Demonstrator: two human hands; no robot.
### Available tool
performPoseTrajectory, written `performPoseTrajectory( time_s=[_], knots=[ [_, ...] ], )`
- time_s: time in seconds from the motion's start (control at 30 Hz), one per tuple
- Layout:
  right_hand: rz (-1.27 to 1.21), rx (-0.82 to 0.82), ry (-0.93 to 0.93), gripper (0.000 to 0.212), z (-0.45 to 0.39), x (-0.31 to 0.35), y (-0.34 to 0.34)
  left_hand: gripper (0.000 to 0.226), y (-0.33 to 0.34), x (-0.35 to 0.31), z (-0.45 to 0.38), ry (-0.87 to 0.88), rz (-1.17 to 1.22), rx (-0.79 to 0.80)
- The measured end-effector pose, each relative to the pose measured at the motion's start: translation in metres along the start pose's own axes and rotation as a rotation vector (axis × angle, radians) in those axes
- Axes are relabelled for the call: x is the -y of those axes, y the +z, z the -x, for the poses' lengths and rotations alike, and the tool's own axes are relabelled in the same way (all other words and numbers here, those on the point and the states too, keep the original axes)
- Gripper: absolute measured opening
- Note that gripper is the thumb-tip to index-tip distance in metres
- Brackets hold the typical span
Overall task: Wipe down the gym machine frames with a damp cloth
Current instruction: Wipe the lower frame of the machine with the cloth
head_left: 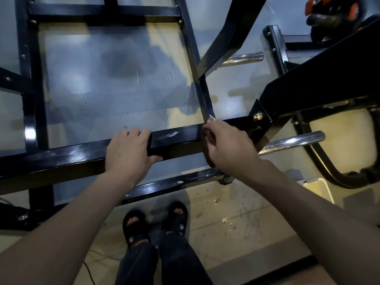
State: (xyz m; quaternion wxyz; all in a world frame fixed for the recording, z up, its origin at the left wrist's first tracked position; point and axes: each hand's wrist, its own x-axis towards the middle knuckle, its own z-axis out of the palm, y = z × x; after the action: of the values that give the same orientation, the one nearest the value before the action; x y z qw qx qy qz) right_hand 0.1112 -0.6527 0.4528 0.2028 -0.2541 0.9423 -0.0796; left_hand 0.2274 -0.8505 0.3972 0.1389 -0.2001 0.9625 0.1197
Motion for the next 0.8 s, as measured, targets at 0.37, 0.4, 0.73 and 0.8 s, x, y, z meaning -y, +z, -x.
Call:
performPoseTrajectory(
  time_s=[0.37, 0.4, 0.73, 0.8],
  knots=[
    [-0.047, -0.117, 0.073, 0.033, 0.015, -0.005, 0.006, 0.058, 0.000, 0.000, -0.001, -0.002, -0.015, 0.038],
    [-0.033, -0.131, 0.096, 0.035, 0.016, -0.009, 0.005, 0.057, 0.000, 0.000, -0.001, -0.008, -0.010, 0.045],
    [-0.138, -0.163, -0.020, 0.032, 0.020, 0.010, 0.021, 0.058, 0.001, 0.000, -0.002, -0.015, -0.009, 0.051],
    [-0.098, -0.208, 0.060, 0.033, 0.016, -0.001, 0.015, 0.058, 0.000, 0.000, -0.002, -0.020, -0.005, 0.051]
  ],
)
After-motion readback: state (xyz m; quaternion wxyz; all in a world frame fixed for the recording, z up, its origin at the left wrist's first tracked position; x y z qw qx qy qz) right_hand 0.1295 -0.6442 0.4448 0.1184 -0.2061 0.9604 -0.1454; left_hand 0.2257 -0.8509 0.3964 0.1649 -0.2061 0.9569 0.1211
